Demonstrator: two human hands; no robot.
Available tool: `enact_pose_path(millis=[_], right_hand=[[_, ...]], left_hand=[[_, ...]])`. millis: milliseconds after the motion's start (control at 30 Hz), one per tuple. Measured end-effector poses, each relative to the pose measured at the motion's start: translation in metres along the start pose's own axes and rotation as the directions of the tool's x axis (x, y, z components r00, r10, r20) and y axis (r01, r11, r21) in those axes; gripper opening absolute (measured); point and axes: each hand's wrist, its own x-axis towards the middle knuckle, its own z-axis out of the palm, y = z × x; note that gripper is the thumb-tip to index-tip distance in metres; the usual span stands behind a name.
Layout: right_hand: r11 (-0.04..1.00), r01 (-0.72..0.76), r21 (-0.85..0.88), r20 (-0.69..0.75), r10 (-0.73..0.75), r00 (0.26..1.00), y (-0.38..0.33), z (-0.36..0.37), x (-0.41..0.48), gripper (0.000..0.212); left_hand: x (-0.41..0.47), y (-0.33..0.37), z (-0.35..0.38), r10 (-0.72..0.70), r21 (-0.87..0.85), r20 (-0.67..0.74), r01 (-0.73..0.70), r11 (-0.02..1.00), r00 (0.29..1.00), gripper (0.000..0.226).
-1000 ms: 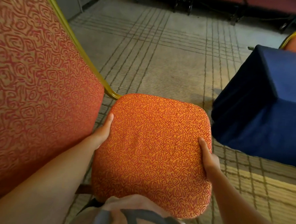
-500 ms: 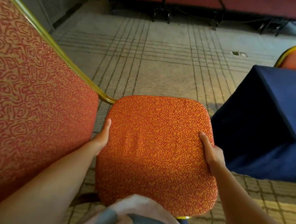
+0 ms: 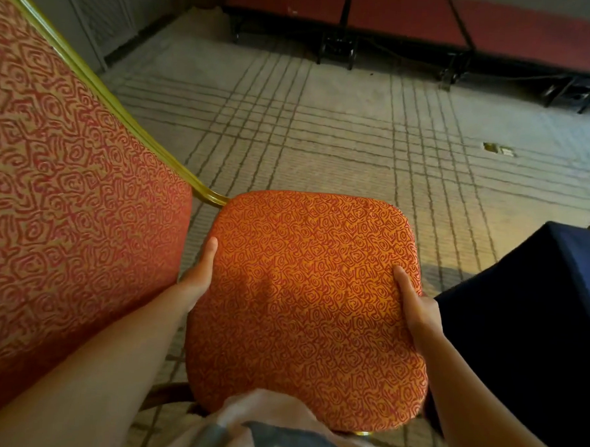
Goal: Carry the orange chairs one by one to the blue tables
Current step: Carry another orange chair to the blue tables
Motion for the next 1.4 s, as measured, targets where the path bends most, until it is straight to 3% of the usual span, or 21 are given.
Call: enact_pose_path(millis=[100, 200, 300, 467, 533, 633, 767, 900, 1067, 1233, 1400], right_hand=[[0.999, 0.006, 0.034, -0.025, -0.005, 1.0, -0.045, -0.002, 0.046, 0.081], [0.996, -0.014, 0.086, -0.043, 0.018, 0.999, -0.072, -0.003, 0.085, 0.071], [0.992, -0.043, 0.118, -0.068, 0.051, 0.996, -0.092, -0.001, 0.127, 0.077], [0.984, -0.075, 0.159, -0.102, 0.092, 0.99, -0.134, 0.014, 0.195, 0.086], [0.979, -0.09, 0.181, -0.123, 0.113, 0.986, -0.153, 0.021, 0.221, 0.09], [0.974, -0.115, 0.194, -0.173, 0.149, 0.973, -0.185, 0.032, 0.261, 0.093], [0.969, -0.131, 0.211, -0.219, 0.177, 0.959, -0.231, 0.039, 0.312, 0.116], [0.976, -0.115, 0.183, -0.309, 0.168, 0.936, -0.275, 0.025, 0.352, 0.093], [0.971, -0.123, 0.205, -0.378, 0.195, 0.905, -0.298, -0.004, 0.403, 0.097], [0.954, -0.15, 0.258, -0.354, 0.238, 0.905, -0.309, -0.051, 0.478, 0.069], [0.945, -0.152, 0.288, -0.341, 0.25, 0.906, -0.337, -0.125, 0.566, 0.056]], left_hand=[[0.026, 0.068, 0.028, 0.037, 0.028, -0.012, -0.037, 0.999, 0.999, 0.116], [0.047, 0.133, 0.058, 0.087, 0.054, 0.016, -0.088, 0.995, 0.996, 0.117], [0.079, 0.177, 0.088, 0.124, 0.094, -0.003, -0.123, 0.988, 0.992, 0.106], [0.17, 0.24, 0.119, 0.045, 0.139, 0.06, -0.053, 0.989, 0.997, 0.143], [0.194, 0.276, 0.135, 0.046, 0.188, 0.08, -0.06, 0.98, 0.996, 0.143], [0.229, 0.338, 0.158, 0.058, 0.238, 0.098, -0.08, 0.968, 0.993, 0.118], [0.297, 0.406, 0.187, 0.059, 0.295, 0.156, -0.103, 0.95, 0.986, 0.143], [0.336, 0.447, 0.23, 0.034, 0.336, 0.219, -0.108, 0.936, 0.975, 0.143], [0.411, 0.473, 0.299, -0.024, 0.352, 0.244, -0.066, 0.934, 0.97, 0.137], [0.444, 0.511, 0.391, -0.056, 0.381, 0.27, -0.053, 0.923, 0.961, 0.14], [0.497, 0.557, 0.507, -0.074, 0.4, 0.324, -0.066, 0.914, 0.943, 0.134]])
